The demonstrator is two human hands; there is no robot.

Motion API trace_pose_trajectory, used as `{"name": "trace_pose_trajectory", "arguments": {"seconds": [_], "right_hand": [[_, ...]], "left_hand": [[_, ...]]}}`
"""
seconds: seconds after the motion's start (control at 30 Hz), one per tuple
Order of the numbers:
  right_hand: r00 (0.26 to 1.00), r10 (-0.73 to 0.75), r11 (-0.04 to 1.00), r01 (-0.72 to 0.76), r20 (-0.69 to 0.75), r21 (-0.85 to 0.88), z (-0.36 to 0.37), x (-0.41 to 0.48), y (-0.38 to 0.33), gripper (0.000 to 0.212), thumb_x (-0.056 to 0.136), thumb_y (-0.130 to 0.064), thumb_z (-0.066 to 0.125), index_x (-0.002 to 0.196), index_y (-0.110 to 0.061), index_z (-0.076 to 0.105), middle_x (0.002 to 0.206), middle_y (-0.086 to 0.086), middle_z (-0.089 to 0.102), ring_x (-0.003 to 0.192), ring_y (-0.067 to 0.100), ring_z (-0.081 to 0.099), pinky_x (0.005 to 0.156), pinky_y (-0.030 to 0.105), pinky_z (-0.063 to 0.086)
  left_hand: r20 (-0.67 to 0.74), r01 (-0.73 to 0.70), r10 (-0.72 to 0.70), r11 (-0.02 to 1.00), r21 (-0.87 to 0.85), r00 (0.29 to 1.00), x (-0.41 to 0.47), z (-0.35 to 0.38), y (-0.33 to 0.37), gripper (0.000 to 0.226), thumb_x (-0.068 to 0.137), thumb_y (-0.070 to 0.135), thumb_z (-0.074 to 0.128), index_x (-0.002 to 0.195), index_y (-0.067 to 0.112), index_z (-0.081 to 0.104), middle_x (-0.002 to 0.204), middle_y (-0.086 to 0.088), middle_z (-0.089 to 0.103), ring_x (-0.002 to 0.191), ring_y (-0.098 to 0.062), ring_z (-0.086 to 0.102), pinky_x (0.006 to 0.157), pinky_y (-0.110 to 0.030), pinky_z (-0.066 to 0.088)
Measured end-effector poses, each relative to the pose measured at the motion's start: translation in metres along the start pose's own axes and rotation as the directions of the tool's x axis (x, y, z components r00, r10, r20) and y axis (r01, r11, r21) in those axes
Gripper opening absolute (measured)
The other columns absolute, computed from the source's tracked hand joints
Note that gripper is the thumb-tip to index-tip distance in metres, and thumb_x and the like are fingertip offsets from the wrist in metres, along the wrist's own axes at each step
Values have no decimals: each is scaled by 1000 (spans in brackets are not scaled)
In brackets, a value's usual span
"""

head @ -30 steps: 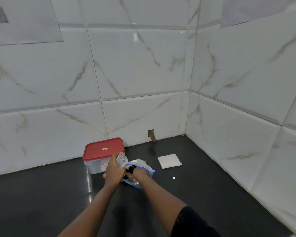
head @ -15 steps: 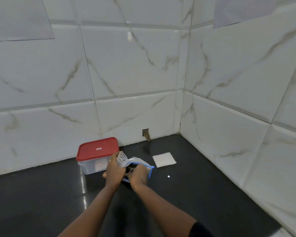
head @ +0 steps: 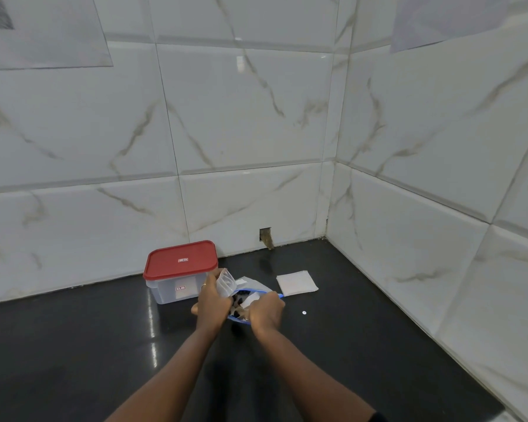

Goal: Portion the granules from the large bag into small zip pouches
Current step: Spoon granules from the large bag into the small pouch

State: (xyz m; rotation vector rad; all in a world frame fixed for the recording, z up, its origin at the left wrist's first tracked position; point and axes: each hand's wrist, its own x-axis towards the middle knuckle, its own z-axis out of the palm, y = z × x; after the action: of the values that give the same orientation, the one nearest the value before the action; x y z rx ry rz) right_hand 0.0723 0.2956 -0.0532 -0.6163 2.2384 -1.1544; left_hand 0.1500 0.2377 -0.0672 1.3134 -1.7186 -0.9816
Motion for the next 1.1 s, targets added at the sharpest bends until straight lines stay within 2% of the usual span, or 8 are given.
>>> {"name": "trace_pose_trajectory", "arguments": {"seconds": [0.2, 0.37, 0.57, 0.67, 0.73, 0.83, 0.97, 1.1], "right_hand": [[999, 5, 1000, -5, -37, 3, -12, 5, 5, 31, 95, -3, 39, 122, 3, 53, 126, 19, 55, 108, 29, 62, 84, 31, 51], [995, -73, 994, 68, -64, -85, -21, 8, 7, 28, 93, -5, 42, 117, 1, 55, 124, 18, 57, 113, 31, 59, 88, 33, 49], [996, -29, 1000, 28, -79, -13, -32, 14, 10, 27, 91, -4, 41, 114, 3, 55, 120, 21, 58, 106, 33, 61, 84, 36, 52], [996, 14, 996, -7, -84, 87, -37, 22, 15, 24, 88, -3, 42, 105, 3, 58, 114, 22, 62, 99, 33, 65, 78, 33, 53], [997, 18, 994, -10, -72, 107, -45, 27, 18, 19, 87, -4, 48, 101, 4, 59, 104, 18, 66, 90, 29, 66, 68, 27, 52], [999, 21, 980, -16, -25, 198, -59, 35, 20, 19, 89, -2, 49, 106, 6, 56, 80, 11, 55, 73, 24, 59, 70, 29, 56], [997, 48, 982, -38, -53, 185, -80, 47, 20, 24, 79, -1, 63, 101, 9, 64, 86, 16, 69, 76, 23, 69, 65, 26, 57], [999, 44, 958, -46, 15, 283, -113, 44, 12, 25, 84, 5, 53, 108, 10, 57, 87, 18, 63, 45, 9, 64, 57, 26, 59]], "left_hand": [[16, 9, -10, 1000, 13, 1000, -3, 2, 7, 51, 79, 7, 64, 125, 23, 47, 118, -2, 57, 107, -20, 49, 89, -34, 22], [28, -5, 5, 1000, 2, 1000, -4, 2, 14, 55, 77, 3, 65, 126, 20, 47, 110, 4, 51, 99, -13, 45, 86, -28, 19], [52, -27, 25, 999, 34, 998, -1, 8, 11, 52, 76, 10, 69, 122, 23, 48, 115, 2, 56, 104, -15, 49, 93, -37, 25], [57, -42, 40, 998, 39, 998, 1, 10, 12, 53, 76, 8, 69, 123, 20, 47, 116, -1, 57, 109, -19, 51, 94, -37, 28], [74, -61, 58, 997, 38, 996, 1, 10, 15, 54, 77, 6, 68, 125, 17, 47, 116, -2, 56, 108, -19, 51, 87, -30, 30], [92, -70, 67, 997, 28, 994, 3, 12, 15, 54, 76, 3, 69, 124, 14, 48, 115, -5, 57, 105, -19, 53, 82, -27, 35], [106, -59, 56, 998, 27, 993, 7, 15, 14, 56, 73, 3, 70, 124, 15, 48, 115, -7, 59, 105, -22, 56, 85, -32, 44], [123, -55, 53, 998, 14, 991, 9, 18, 13, 54, 73, 6, 71, 121, 18, 49, 111, -3, 58, 102, -20, 56, 79, -27, 42]]}}
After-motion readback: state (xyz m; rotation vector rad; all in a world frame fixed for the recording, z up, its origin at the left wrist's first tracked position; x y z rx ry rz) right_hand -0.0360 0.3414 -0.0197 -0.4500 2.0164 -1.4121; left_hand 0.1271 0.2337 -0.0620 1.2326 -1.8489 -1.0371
